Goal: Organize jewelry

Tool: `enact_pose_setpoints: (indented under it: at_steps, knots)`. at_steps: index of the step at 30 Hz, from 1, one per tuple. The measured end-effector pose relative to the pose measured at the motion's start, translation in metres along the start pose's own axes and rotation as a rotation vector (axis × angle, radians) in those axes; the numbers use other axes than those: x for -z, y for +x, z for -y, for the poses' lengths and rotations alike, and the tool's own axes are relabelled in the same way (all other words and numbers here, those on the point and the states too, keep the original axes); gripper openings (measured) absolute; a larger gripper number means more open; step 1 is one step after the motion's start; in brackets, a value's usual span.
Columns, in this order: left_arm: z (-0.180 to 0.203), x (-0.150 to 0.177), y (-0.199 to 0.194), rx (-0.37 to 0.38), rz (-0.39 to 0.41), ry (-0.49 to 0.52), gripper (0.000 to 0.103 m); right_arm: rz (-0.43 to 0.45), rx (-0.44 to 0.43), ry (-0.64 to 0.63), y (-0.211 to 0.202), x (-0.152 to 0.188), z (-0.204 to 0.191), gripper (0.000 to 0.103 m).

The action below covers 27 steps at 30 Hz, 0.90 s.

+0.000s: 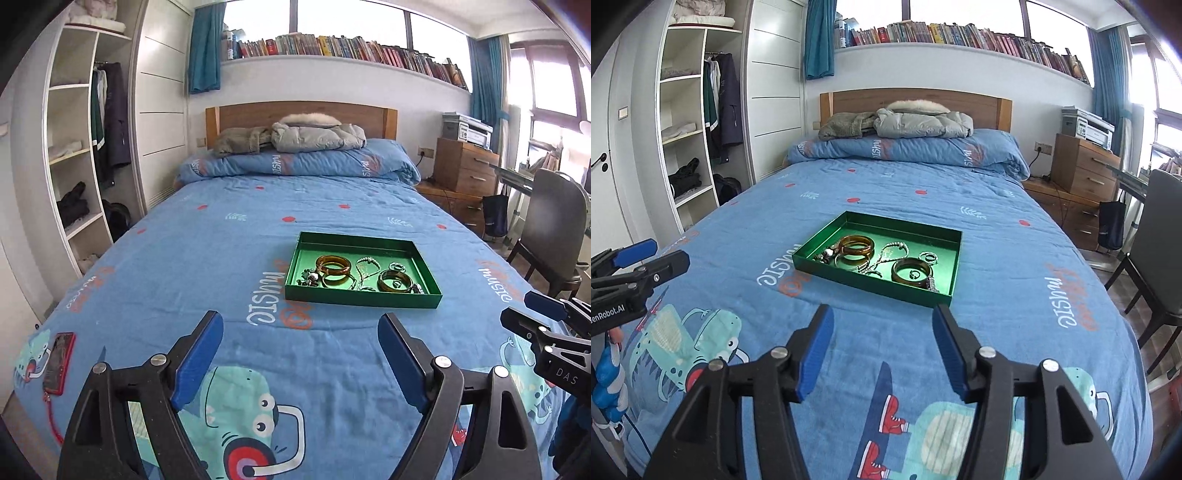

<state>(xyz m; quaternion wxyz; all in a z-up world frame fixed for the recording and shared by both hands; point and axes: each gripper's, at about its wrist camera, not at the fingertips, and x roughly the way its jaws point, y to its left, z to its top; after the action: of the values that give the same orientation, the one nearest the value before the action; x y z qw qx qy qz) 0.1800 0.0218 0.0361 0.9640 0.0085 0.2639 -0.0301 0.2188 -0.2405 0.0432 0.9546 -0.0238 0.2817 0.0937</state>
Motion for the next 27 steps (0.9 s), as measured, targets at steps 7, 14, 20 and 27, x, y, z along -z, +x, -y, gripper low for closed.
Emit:
enact_pose_setpoints:
  at_steps: [7, 14, 20, 27]
  knots:
    - [0.005, 0.008, -0.035, -0.024, 0.026, 0.007, 0.088, 0.017, 0.011, 0.044, -0.036, 0.014, 0.007, 0.055]
    - [0.009, 0.014, -0.06, -0.047, 0.038, 0.003, 0.092, 0.032, 0.033, 0.045, -0.065, 0.028, 0.007, 0.055]
    - [0.012, 0.018, -0.077, -0.064, 0.057, 0.015, 0.095, 0.053, 0.053, 0.039, -0.087, 0.035, 0.006, 0.056]
    - [0.016, 0.023, -0.09, -0.076, 0.075, 0.023, 0.099, 0.058, 0.058, 0.053, -0.1, 0.046, 0.007, 0.06]
